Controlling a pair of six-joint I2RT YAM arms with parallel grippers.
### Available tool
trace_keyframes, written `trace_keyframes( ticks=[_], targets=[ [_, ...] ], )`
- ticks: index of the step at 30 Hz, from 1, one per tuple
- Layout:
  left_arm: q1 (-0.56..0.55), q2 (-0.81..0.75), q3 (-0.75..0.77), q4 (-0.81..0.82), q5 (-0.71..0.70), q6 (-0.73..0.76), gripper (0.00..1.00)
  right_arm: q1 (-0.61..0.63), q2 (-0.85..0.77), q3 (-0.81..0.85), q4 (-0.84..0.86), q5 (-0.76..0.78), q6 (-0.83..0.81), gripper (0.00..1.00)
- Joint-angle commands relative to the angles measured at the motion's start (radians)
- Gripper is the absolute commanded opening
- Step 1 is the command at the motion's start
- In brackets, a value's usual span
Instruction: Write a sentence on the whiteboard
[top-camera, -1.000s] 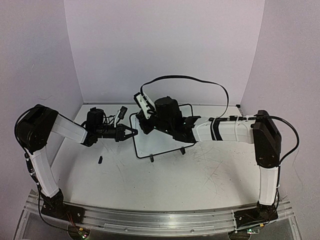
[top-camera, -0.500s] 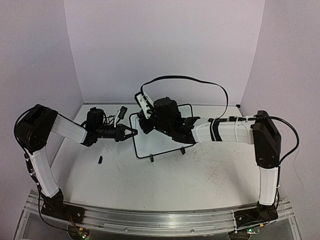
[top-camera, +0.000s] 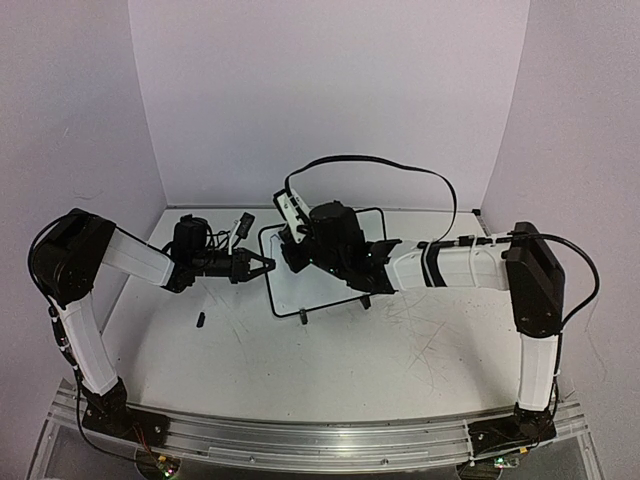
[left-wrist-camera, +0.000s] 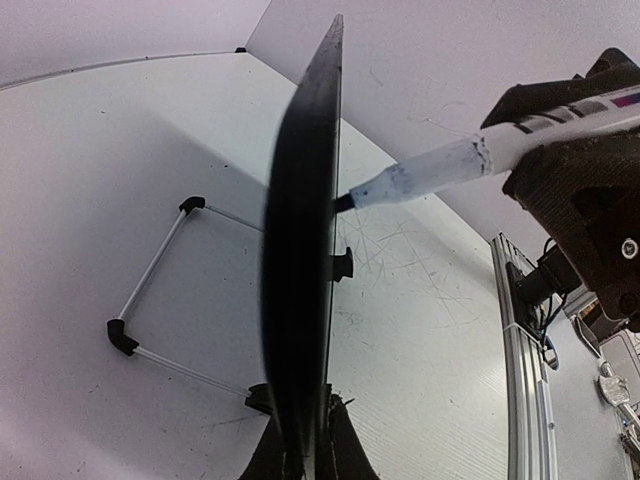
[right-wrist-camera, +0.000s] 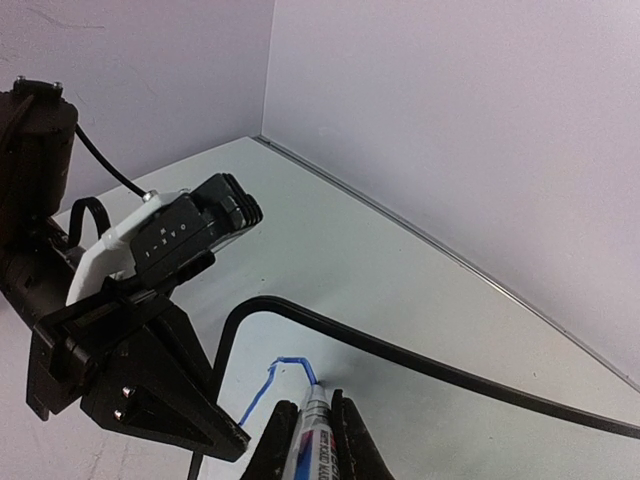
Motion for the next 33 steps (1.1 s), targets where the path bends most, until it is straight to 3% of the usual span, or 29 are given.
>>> trace_keyframes(
  ticks=[1, 33],
  targets=[
    [0.006, -0.022, 0.025, -0.032, -0.076, 0.041, 0.00, -0.010, -0.029, -0.019, -0.002, 0.014, 0.019, 0.00],
    [0.006, -0.024, 0.027, -0.036, -0.079, 0.041, 0.00, -0.005, 0.017, 0.058, -0.003, -0.056, 0.058, 0.00]
  ],
)
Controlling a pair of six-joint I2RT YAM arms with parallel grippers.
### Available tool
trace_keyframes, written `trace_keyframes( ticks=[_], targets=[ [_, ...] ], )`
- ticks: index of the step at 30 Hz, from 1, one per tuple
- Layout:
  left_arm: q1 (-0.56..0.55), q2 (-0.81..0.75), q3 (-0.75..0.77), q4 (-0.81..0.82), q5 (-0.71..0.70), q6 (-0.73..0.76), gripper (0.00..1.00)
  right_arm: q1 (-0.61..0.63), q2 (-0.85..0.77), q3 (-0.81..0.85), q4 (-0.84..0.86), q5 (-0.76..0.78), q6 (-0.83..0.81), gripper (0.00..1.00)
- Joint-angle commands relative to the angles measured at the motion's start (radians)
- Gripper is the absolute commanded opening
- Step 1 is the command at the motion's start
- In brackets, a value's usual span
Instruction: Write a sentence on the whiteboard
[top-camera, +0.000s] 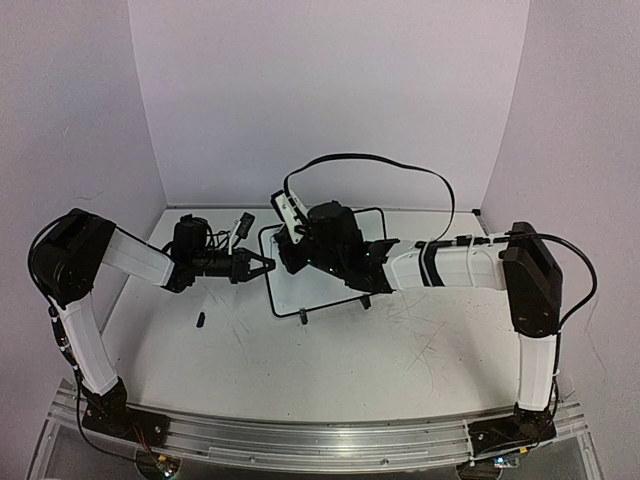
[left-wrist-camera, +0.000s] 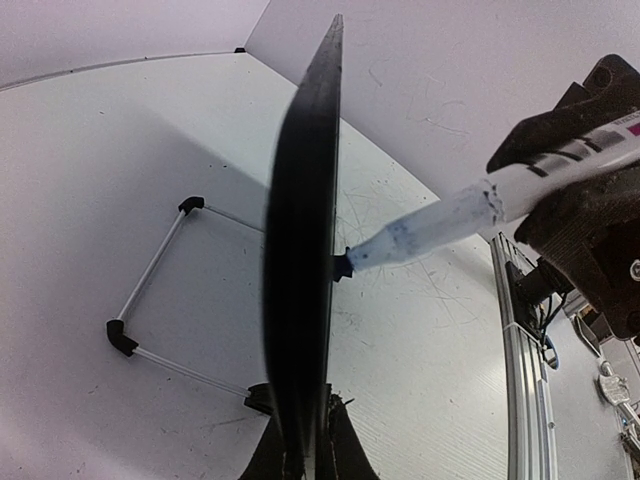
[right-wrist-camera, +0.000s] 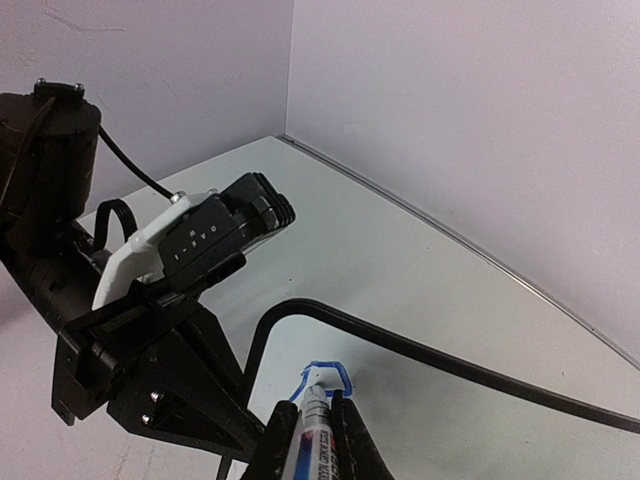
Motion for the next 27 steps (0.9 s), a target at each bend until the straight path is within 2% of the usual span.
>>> trace_keyframes(
  ticks=[1, 5, 11, 27],
  targets=[
    [0.006, -0.023, 0.026, -0.035, -0.080, 0.040, 0.00, -0.005, -0.005, 0.038, 0.008, -0.007, 0.019, 0.00],
    [0.006, -0.022, 0.026, -0.035, -0.082, 0.039, 0.00, -0.006, -0.070, -0.021, 0.039, -0.080, 0.031, 0.00],
    [0.006, -0.025, 0.025, -0.036, -0.082, 0.039, 0.00, -0.030, -0.188, -0.155, 0.067, -0.073, 0.045, 0.00],
    [0.006, -0.026, 0.028, -0.042, -0.081, 0.041, 0.00, -0.043, -0.102, -0.098, 0.065, -0.111, 0.039, 0.00]
  ],
)
